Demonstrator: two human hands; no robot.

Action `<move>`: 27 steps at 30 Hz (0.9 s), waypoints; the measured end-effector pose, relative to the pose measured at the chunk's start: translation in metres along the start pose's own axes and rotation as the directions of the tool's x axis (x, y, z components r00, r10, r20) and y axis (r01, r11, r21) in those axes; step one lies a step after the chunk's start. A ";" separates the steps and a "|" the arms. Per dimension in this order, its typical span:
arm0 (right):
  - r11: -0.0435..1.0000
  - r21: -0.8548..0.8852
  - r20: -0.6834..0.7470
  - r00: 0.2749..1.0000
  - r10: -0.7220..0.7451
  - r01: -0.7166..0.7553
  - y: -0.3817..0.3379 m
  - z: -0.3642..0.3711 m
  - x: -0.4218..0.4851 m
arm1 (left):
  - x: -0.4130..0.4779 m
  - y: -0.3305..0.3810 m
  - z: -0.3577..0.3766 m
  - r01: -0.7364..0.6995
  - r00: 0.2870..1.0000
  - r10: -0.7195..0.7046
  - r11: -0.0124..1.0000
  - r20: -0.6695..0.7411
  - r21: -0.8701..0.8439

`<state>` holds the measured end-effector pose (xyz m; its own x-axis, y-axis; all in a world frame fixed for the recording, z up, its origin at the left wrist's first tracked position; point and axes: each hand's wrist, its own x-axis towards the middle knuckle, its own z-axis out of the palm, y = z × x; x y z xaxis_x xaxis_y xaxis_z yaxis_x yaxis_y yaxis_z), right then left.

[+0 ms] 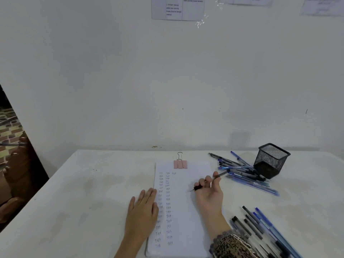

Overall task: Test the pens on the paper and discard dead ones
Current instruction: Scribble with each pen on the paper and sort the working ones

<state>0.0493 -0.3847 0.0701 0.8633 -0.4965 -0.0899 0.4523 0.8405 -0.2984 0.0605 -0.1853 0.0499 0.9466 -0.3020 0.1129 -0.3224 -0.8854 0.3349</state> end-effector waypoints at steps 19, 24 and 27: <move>-0.700 -0.688 -0.141 0.981 -0.132 -0.193 -0.151 -0.018 -0.072 | -0.002 0.000 0.001 0.009 1.000 -0.010 1.000 0.029 0.020; -0.725 -0.671 -0.129 0.987 -0.097 -0.159 -0.159 -0.012 -0.071 | -0.002 0.000 0.000 0.008 0.999 -0.009 1.000 0.031 0.019; -0.782 -0.610 -0.149 0.988 -0.041 -0.124 -0.159 -0.006 -0.066 | -0.001 0.000 0.000 0.018 0.999 -0.018 1.000 0.029 0.018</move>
<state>-0.0812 -0.4871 0.1183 0.8012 -0.5572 -0.2183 -0.5977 -0.7283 -0.3351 0.0597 -0.1849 0.0493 0.9519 -0.2959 0.0791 -0.3054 -0.8967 0.3204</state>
